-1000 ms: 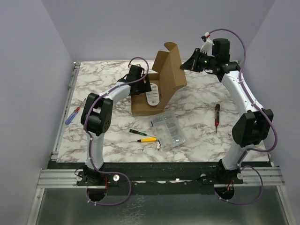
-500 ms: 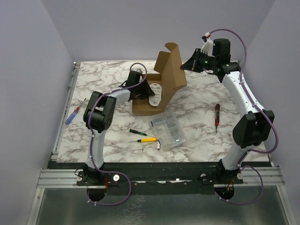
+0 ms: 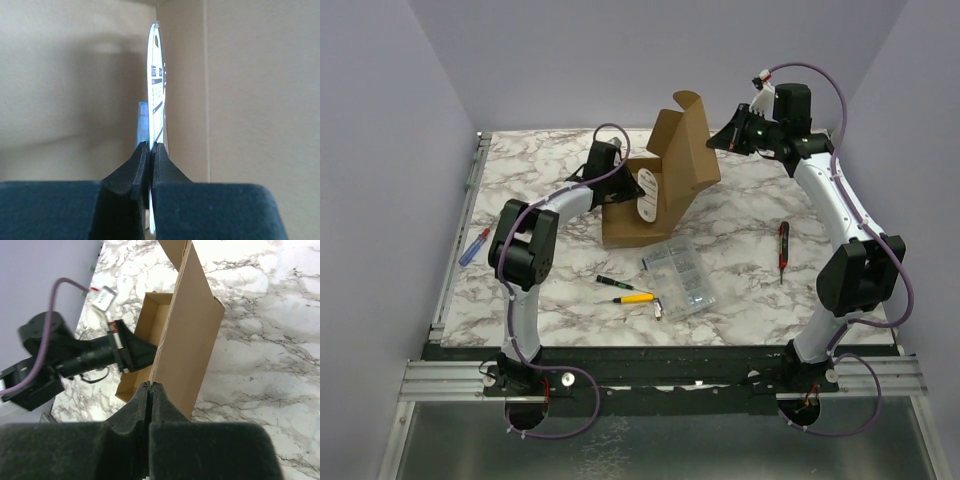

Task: Unpack the express box

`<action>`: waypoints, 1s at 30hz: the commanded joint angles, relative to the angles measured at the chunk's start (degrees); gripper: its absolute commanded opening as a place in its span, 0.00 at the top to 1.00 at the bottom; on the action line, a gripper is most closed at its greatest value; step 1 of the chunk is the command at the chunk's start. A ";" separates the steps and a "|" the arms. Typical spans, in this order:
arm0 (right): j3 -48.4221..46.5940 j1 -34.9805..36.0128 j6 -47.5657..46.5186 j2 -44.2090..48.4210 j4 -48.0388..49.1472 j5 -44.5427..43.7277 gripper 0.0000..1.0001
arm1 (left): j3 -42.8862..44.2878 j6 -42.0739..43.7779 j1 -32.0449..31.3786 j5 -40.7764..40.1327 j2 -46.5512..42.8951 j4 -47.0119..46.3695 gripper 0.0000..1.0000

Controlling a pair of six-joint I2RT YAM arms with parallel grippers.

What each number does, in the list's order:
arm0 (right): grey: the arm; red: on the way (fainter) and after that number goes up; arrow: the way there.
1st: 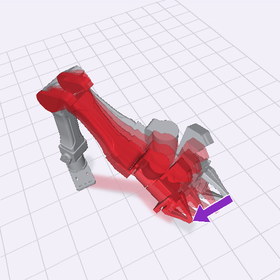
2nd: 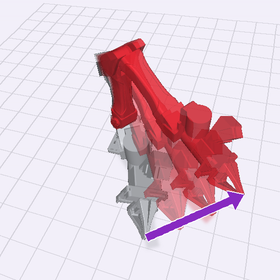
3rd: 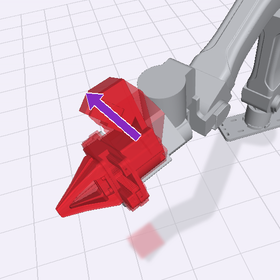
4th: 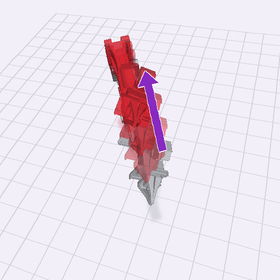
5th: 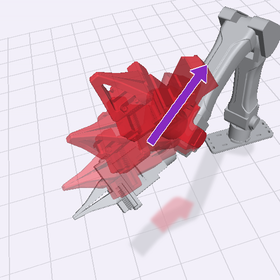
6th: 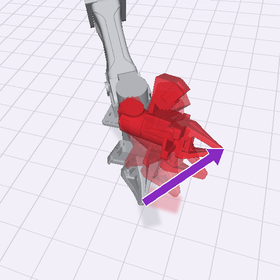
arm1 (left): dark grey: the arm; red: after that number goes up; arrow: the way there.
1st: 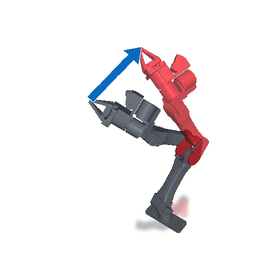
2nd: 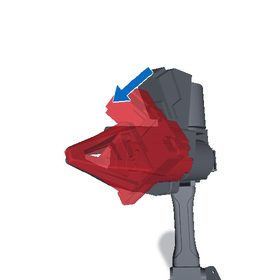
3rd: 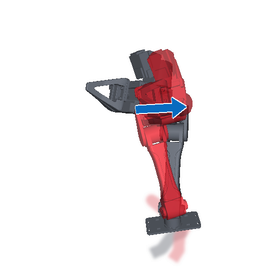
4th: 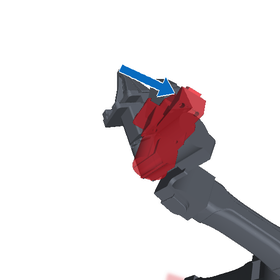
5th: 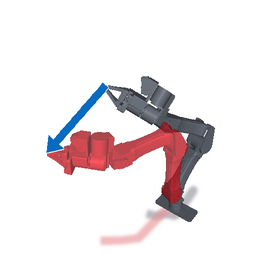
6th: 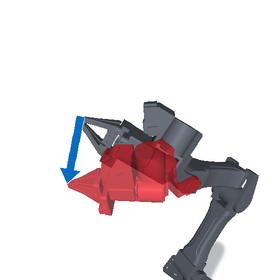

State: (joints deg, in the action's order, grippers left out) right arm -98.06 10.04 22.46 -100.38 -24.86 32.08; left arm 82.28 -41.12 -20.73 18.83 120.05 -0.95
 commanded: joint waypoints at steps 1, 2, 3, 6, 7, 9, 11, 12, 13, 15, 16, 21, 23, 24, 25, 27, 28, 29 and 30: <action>-1.13 0.05 2.63 0.71 4.21 -4.23 1.00 | 5.83 7.73 0.79 -7.85 -9.71 9.92 1.00; -1.60 0.06 3.35 0.22 5.01 -4.79 1.00 | 6.53 8.90 0.97 -9.20 -11.32 11.39 1.00; -2.47 0.06 3.72 -0.41 5.62 -5.61 1.00 | 7.09 10.30 1.27 -10.45 -12.89 12.90 1.00; -6.72 0.02 4.12 -3.65 5.51 -7.58 1.00 | 8.44 14.28 2.47 -14.12 -17.43 17.67 1.00; -8.44 0.06 4.17 -5.03 5.04 -7.70 1.00 | 8.50 15.54 3.01 -15.41 -18.79 19.34 1.00; -11.65 0.14 4.53 -7.53 4.74 -7.43 1.00 | 7.60 18.19 4.56 -17.37 -21.52 22.69 1.00; -14.31 0.23 5.07 -10.09 4.53 -6.97 1.00 | 5.33 20.42 6.18 -19.25 -24.45 25.45 1.00; -15.26 0.35 5.20 -11.08 4.59 -6.77 1.00 | 3.50 21.58 6.97 -20.87 -26.06 26.43 1.00; -15.89 0.53 5.37 -11.73 4.83 -6.80 1.00 | 1.41 22.93 7.54 -22.12 -27.69 27.25 1.00; -16.79 0.85 5.36 -13.12 5.62 -6.60 1.00 | -3.20 24.77 8.51 -24.92 -30.99 28.46 1.00; -17.56 1.09 5.19 -13.93 5.79 -6.38 1.00 | -5.51 25.38 8.82 -25.91 -32.36 28.88 1.00; -24.53 1.45 3.10 -18.49 1.93 -6.44 1.00 | -18.14 21.87 9.29 -28.69 -38.24 29.69 1.00; -27.98 1.60 1.40 -19.84 -0.65 -7.36 0.99 | -22.84 18.81 9.34 -29.92 -40.13 29.56 1.00; -29.97 1.64 0.44 -20.59 -2.56 -7.89 0.96 | -24.68 17.18 9.35 -30.86 -41.00 29.52 1.00; -31.61 1.72 -0.63 -21.24 -4.44 -8.57 0.93 | -26.52 15.70 9.33 -31.62 -41.87 29.47 1.00; -33.81 1.93 -2.80 -21.56 -7.44 -10.14 0.82 | -29.56 13.10 9.34 -33.03 -43.47 29.19 1.00; -34.34 2.06 -3.77 -21.41 -8.61 -11.18 0.75 | -30.81 12.07 9.35 -33.84 -44.21 29.09 1.00; -34.83 2.14 -4.61 -20.97 -9.81 -12.22 0.66 | -31.80 11.09 9.39 -34.77 -44.85 28.98 1.00; -35.21 2.25 -5.49 -20.39 -10.90 -13.42 0.58 | -32.76 10.22 9.34 -35.50 -45.54 29.00 1.00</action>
State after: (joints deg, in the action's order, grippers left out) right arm -129.91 11.77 22.22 -121.23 -28.62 23.77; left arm 52.62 -24.64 -11.38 -10.66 79.33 28.64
